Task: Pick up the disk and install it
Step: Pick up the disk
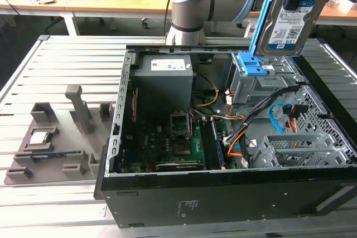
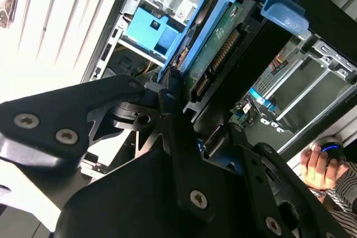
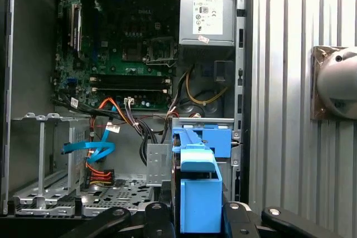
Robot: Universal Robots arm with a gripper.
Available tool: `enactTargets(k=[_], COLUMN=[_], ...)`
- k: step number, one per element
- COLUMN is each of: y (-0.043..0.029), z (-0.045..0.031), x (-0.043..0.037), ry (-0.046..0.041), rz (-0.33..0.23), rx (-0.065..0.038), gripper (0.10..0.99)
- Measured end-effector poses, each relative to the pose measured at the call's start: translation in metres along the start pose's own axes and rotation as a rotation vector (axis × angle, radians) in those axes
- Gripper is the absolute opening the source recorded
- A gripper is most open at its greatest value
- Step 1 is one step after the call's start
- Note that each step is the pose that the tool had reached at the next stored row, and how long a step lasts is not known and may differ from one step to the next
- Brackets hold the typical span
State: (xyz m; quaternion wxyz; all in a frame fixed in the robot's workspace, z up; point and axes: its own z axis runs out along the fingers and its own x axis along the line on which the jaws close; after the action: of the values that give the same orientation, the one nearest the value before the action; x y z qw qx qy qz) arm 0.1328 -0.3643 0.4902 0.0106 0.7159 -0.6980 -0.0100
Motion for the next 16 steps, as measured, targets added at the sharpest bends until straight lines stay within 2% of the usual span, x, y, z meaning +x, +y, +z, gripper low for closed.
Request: enactTargets(k=[7,16], y=[0.0181,0.0301], z=[0.0005,0.0010], x=[0.0039,0.0071], ry=[0.0002,0.0001], rz=[0.000,0.000], rx=[0.000,0.000], gripper=[0.365,0.365])
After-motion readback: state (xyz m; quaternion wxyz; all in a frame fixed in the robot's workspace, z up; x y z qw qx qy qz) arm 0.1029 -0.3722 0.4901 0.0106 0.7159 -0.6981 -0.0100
